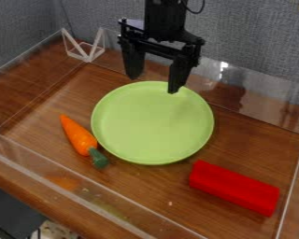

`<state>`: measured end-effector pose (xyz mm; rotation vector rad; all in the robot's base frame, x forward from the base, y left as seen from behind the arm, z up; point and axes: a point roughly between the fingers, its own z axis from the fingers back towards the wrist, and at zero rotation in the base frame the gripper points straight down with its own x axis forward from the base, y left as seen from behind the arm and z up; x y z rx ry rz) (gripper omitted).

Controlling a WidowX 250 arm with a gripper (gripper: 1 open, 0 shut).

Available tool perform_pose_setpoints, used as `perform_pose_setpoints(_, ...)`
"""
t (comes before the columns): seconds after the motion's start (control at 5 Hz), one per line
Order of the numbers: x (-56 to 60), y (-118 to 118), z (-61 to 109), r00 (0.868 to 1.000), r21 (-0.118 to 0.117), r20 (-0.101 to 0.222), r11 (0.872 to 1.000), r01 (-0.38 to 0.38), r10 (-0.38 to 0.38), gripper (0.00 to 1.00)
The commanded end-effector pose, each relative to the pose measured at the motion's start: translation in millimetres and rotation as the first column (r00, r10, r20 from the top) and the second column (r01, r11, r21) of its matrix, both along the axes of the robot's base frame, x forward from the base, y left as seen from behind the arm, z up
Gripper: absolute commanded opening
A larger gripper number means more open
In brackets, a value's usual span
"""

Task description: Put the carrot on the green plate

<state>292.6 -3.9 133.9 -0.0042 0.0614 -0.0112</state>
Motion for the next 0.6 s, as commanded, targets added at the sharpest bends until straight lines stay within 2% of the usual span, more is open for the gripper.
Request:
perform_pose_setpoints(0.0, -3.0, 11.7, -2.4, 0.993, 0.005, -0.013, 0.993, -0.117, 0.117, 1.0)
perform_pose_setpoints(0.2, -6.1, 23.0, -5.2, 0.973, 0.011, -0.026, 0.973, -0.229, 0.23, 1.0)
perform_pose_setpoints(0.4, -19.4, 45.6, -8.0, 0.911, 0.013, 0.006, 0.911, -0.411, 0.411, 1.0)
